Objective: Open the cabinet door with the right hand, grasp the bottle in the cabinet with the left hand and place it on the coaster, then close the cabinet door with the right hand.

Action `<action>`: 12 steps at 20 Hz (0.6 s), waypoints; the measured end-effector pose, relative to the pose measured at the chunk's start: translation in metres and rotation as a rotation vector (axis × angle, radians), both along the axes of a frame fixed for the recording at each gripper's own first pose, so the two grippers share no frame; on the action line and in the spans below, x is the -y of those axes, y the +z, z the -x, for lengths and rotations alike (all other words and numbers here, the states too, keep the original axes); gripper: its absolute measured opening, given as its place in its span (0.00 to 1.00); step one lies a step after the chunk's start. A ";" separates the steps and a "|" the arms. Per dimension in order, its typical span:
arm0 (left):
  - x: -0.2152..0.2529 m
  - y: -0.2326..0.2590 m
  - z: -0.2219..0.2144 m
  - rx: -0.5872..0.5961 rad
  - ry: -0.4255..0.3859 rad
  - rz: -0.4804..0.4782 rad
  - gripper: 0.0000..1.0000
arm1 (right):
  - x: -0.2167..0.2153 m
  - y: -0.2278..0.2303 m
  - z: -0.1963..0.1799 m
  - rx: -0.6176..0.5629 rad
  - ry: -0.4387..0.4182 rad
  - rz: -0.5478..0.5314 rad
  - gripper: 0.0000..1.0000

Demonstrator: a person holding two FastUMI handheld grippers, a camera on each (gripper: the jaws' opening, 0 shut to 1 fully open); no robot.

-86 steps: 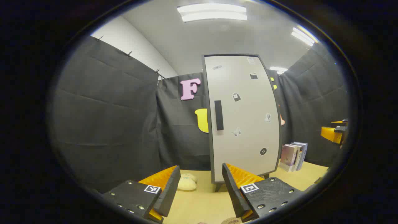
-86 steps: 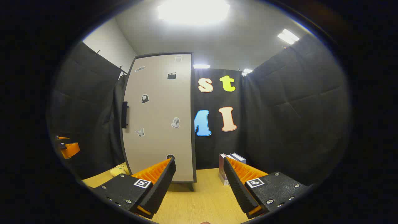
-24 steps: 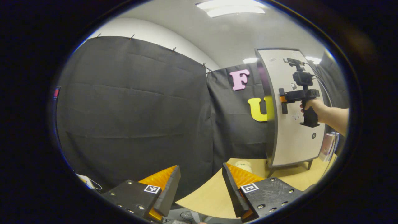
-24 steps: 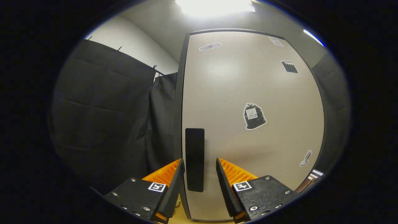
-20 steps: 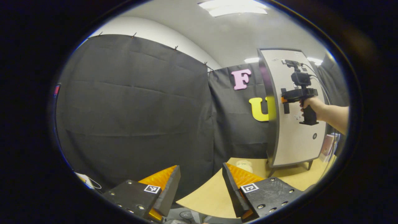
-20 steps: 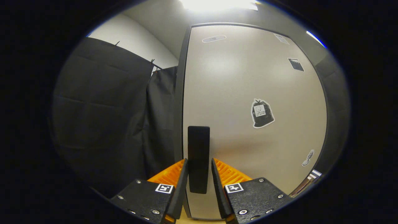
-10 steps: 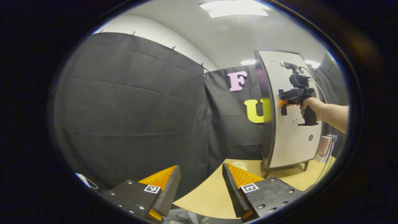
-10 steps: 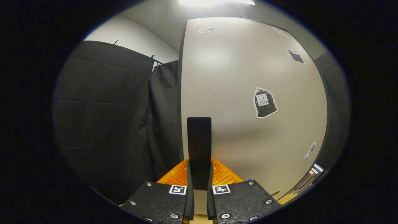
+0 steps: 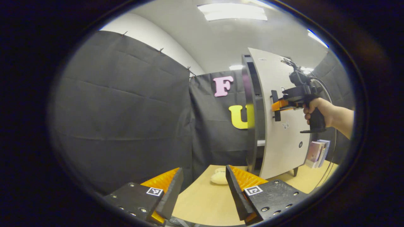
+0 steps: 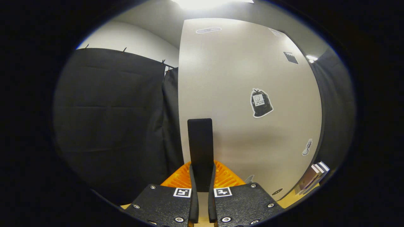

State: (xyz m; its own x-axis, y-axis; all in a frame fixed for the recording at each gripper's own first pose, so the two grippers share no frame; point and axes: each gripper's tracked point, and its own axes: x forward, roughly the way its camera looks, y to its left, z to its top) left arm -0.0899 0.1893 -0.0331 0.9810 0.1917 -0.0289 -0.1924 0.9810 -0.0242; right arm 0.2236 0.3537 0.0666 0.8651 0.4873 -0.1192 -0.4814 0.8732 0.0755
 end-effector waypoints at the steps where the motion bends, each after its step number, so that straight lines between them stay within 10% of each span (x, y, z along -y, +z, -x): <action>1: 0.001 0.002 0.001 0.003 -0.009 -0.002 0.79 | 0.002 0.001 0.002 0.002 0.010 0.003 0.12; 12: 0.032 0.014 -0.002 0.019 -0.080 -0.027 0.77 | 0.027 0.006 0.035 -0.025 0.131 -0.003 0.12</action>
